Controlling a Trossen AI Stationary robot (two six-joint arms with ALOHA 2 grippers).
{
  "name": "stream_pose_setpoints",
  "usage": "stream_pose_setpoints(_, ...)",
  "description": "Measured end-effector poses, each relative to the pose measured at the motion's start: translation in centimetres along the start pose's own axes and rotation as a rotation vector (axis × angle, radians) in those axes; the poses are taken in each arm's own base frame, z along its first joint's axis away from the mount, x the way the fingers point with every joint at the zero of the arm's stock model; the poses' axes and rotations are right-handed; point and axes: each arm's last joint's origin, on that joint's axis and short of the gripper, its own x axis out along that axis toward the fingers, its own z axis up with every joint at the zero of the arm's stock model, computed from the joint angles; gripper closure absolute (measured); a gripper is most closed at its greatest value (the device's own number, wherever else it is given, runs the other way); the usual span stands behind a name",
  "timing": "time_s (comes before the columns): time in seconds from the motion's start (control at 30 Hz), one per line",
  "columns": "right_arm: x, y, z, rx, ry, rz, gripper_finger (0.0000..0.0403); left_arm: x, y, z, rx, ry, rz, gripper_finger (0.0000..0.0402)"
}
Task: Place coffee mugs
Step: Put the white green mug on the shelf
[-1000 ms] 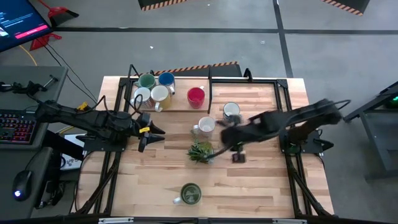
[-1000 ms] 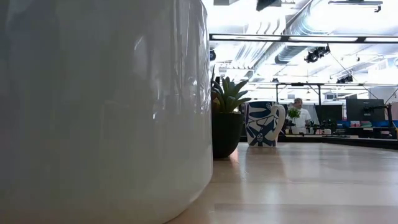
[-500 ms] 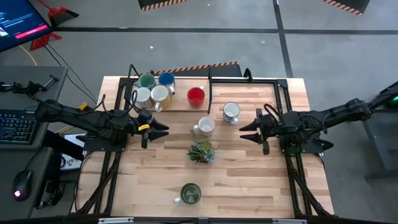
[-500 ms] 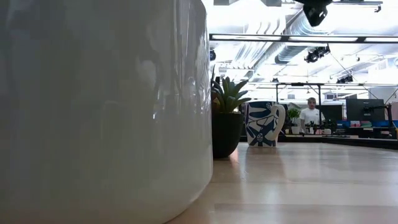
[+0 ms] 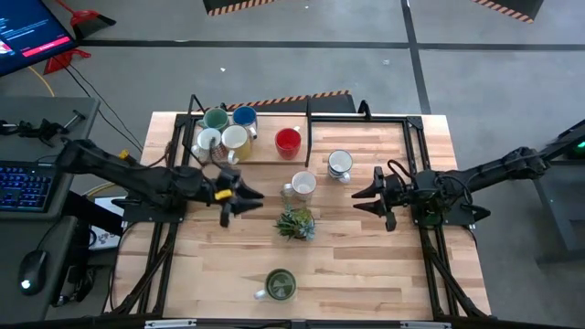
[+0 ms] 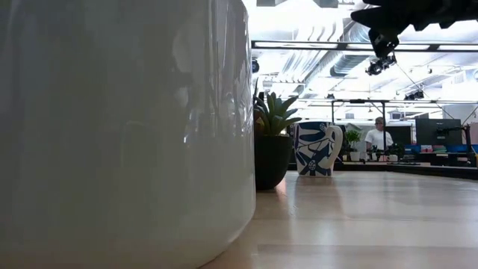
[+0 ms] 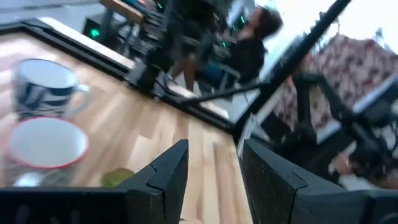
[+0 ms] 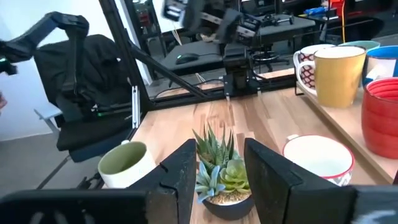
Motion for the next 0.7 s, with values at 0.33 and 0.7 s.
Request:
stream_pose_setpoints(0.33,0.0,0.0,-0.3,0.068,0.034,0.022,0.0286,6.7,-6.6,0.7,0.136,0.415,0.085,0.0259)
stream_pose_setpoints(0.7,-0.1,-0.2,-1.2,0.076,0.127,0.006,0.0286,10.9,-11.4,-2.7,0.034,0.697,0.297,0.0259)
